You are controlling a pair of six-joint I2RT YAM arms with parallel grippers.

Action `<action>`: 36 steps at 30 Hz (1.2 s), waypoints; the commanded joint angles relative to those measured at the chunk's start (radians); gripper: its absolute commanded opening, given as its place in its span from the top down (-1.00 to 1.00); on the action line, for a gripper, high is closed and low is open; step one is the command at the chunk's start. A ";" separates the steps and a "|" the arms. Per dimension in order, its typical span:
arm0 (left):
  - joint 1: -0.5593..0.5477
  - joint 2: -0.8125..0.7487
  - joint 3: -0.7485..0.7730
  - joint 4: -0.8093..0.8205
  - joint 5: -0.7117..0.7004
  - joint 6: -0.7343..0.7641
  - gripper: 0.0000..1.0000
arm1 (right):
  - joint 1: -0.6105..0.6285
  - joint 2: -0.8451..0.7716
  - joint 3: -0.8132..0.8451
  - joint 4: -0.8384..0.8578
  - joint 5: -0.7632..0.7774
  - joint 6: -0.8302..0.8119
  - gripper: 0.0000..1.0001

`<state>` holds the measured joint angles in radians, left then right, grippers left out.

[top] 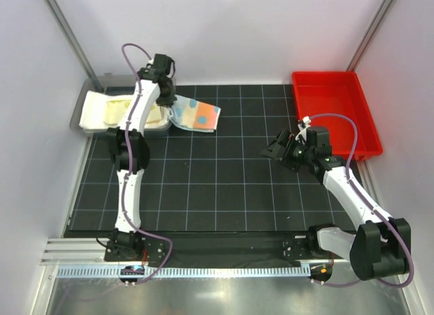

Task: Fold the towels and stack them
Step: Neatly place the folded towel into the bin

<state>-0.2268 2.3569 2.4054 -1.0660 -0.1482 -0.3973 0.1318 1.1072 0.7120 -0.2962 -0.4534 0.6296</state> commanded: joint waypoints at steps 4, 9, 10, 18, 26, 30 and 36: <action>0.133 -0.056 0.051 -0.022 -0.002 0.069 1.00 | 0.006 0.074 0.063 0.066 0.035 -0.041 -0.99; 0.216 -0.128 -0.008 0.093 0.073 0.118 1.00 | 0.005 0.137 0.073 0.092 0.030 -0.042 -0.99; 0.222 -0.148 -0.017 0.106 0.082 0.126 1.00 | 0.006 0.146 0.076 0.098 0.025 -0.044 -1.00; 0.342 -0.165 -0.020 0.130 0.075 0.163 1.00 | 0.006 0.209 0.095 0.114 0.035 -0.048 -0.99; 0.423 -0.173 -0.025 0.136 0.053 0.189 1.00 | 0.006 0.243 0.113 0.112 0.042 -0.057 -0.99; 0.471 -0.163 -0.037 0.139 0.075 0.192 1.00 | 0.006 0.253 0.116 0.118 0.048 -0.057 -0.99; 0.523 -0.093 -0.058 0.169 0.128 0.202 0.98 | 0.006 0.287 0.130 0.114 0.051 -0.070 -0.99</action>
<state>0.2771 2.2471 2.3470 -0.9600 -0.0544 -0.2222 0.1318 1.3819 0.7986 -0.2134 -0.4168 0.5823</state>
